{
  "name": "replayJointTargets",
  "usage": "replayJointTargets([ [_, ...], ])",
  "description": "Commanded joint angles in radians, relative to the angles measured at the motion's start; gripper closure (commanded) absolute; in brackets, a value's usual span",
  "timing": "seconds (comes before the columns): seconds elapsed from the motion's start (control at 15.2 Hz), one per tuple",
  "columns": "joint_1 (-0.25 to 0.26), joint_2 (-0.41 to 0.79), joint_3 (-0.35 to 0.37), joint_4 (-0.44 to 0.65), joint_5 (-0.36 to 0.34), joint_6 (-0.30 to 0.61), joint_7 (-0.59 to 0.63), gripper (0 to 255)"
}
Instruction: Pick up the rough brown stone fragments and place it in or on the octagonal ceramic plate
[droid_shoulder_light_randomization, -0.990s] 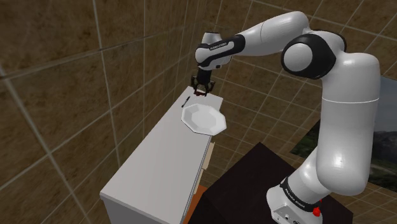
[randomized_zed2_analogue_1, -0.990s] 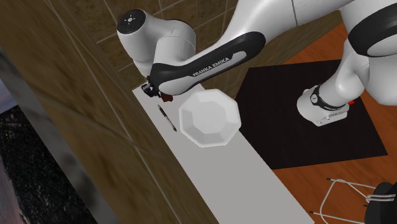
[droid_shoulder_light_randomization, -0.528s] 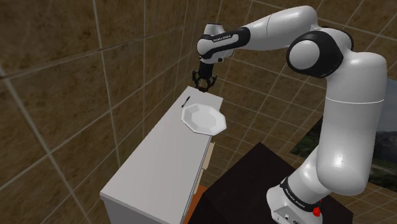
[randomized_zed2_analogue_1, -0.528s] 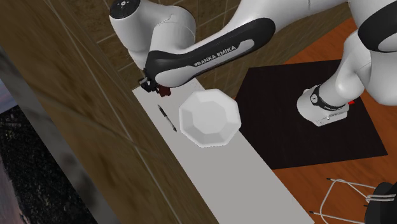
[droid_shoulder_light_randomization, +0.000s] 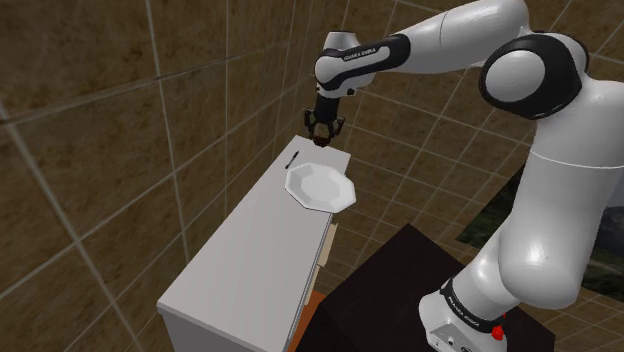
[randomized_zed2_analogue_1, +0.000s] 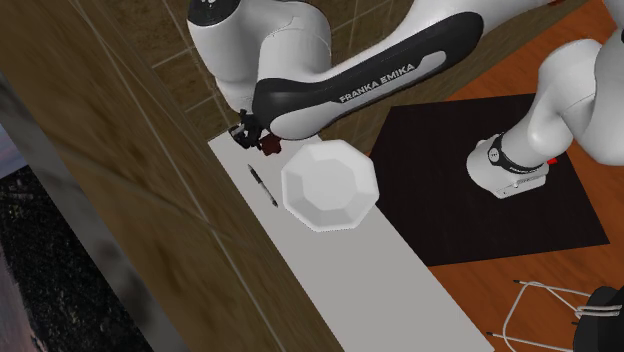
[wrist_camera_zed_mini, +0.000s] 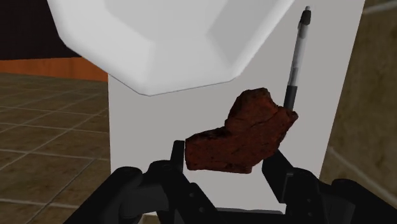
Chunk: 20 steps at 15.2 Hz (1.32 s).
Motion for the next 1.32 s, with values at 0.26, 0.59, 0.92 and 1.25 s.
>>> replayJointTargets([
  [0.26, 0.075, -0.201, 0.017, -0.265, -0.049, 0.068, 0.105, 255],
  [0.59, 0.124, -0.352, 0.050, -0.448, -0.083, 0.099, 0.206, 255],
  [0.92, 0.139, -0.374, 0.066, -0.530, -0.087, 0.159, 0.240, 255],
  [1.25, 0.138, -0.332, 0.065, -0.556, -0.080, 0.227, 0.236, 255],
])
